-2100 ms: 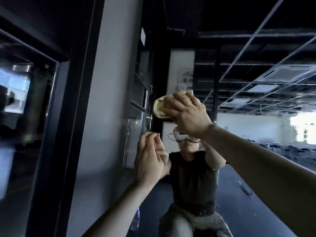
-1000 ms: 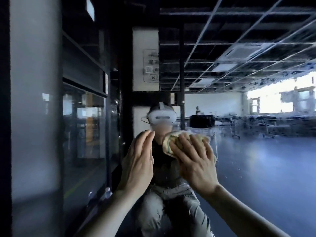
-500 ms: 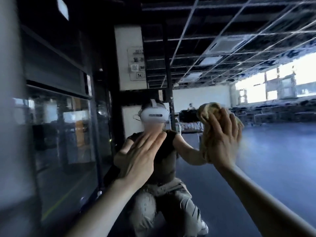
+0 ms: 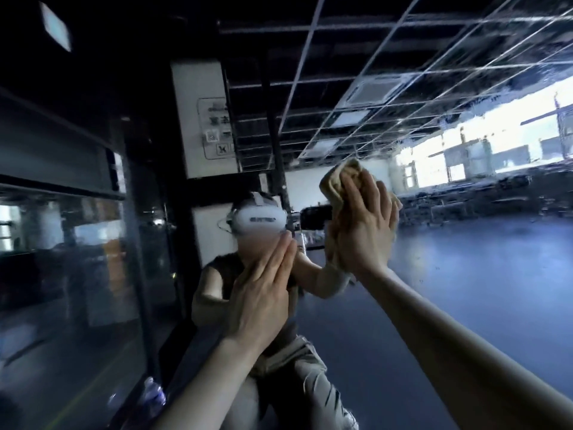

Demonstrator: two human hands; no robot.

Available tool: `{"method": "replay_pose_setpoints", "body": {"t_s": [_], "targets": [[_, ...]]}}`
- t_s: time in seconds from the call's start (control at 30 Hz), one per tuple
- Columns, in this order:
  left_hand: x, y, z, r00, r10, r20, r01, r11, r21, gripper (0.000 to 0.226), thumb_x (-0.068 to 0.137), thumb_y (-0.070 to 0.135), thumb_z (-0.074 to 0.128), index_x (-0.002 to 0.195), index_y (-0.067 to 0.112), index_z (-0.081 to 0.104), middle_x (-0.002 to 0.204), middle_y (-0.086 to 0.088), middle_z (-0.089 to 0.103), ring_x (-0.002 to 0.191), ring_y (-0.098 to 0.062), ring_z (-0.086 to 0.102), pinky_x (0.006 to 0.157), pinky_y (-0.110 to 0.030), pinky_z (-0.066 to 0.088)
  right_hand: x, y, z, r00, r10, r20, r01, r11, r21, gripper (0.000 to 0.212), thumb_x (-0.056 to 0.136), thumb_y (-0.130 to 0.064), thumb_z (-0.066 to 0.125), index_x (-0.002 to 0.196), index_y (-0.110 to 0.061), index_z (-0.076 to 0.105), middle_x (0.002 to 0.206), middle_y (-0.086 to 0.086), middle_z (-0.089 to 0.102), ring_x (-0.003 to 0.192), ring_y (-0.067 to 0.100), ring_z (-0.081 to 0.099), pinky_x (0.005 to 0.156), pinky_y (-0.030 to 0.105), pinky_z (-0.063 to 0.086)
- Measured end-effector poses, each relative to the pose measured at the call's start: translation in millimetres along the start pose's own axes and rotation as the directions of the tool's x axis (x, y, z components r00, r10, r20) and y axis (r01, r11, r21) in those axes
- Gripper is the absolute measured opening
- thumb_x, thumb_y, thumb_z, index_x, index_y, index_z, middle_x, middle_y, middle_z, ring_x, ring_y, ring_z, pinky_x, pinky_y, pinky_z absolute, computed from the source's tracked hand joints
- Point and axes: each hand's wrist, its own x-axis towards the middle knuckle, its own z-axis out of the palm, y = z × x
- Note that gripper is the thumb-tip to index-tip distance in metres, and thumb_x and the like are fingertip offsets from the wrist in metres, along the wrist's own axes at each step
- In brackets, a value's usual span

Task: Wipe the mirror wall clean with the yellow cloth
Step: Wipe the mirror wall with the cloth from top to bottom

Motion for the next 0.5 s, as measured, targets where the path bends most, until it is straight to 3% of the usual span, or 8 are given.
{"method": "replay_pose_setpoints", "body": {"t_s": [0.13, 0.2, 0.37, 0.43, 0.5], "targets": [[1, 7, -3, 0.998, -0.041, -0.04, 0.043, 0.998, 0.043, 0.056, 0.088, 0.026, 0.027, 0.137, 0.004, 0.044, 0.145, -0.007, 0.039, 0.135, -0.019, 0.036, 0.111, -0.031, 0.023, -30, 23, 4, 0.993, -0.103, -0.055, 0.101, 0.994, -0.05, 0.056, 0.082, -0.041, 0.048, 0.137, -0.029, 0.046, 0.149, 0.006, 0.038, 0.137, 0.028, 0.029, 0.111, 0.047, 0.021], [0, 9, -4, 0.997, -0.046, -0.066, 0.051, 0.996, 0.069, 0.056, 0.085, 0.025, 0.03, 0.135, 0.003, 0.046, 0.142, -0.008, 0.044, 0.132, -0.019, 0.039, 0.11, -0.029, 0.022, -73, 41, 3, 0.992, -0.117, -0.042, 0.114, 0.991, -0.073, 0.051, 0.089, -0.048, 0.041, 0.137, -0.03, 0.044, 0.148, 0.007, 0.038, 0.136, 0.029, 0.03, 0.11, 0.05, 0.024], [-2, 11, -4, 0.996, -0.034, -0.081, 0.043, 0.992, 0.12, 0.051, 0.087, 0.018, 0.031, 0.134, 0.003, 0.046, 0.141, -0.007, 0.045, 0.128, -0.019, 0.045, 0.099, -0.028, 0.029, -126, 80, -8, 0.961, -0.265, 0.074, 0.272, 0.955, -0.115, 0.045, 0.096, -0.044, 0.029, 0.136, -0.028, 0.039, 0.146, 0.005, 0.034, 0.134, 0.031, 0.031, 0.109, 0.049, 0.023], [-4, 10, -4, 0.997, -0.026, -0.075, 0.035, 0.992, 0.123, 0.052, 0.087, 0.015, 0.031, 0.135, 0.003, 0.045, 0.143, -0.008, 0.043, 0.13, -0.019, 0.043, 0.101, -0.028, 0.027, -117, 94, -10, 0.984, -0.176, 0.024, 0.177, 0.976, -0.129, 0.046, 0.091, -0.037, 0.042, 0.135, -0.027, 0.04, 0.145, 0.007, 0.035, 0.132, 0.031, 0.032, 0.108, 0.05, 0.025], [-5, 10, -2, 0.998, -0.013, -0.057, 0.02, 0.993, 0.118, 0.054, 0.086, 0.016, 0.03, 0.137, 0.002, 0.043, 0.144, -0.009, 0.041, 0.132, -0.021, 0.041, 0.104, -0.03, 0.025, -111, 105, -14, 0.986, 0.147, -0.083, -0.154, 0.985, -0.074, 0.061, 0.077, -0.039, 0.05, 0.136, -0.022, 0.044, 0.146, 0.013, 0.037, 0.133, 0.033, 0.031, 0.108, 0.053, 0.026]]}}
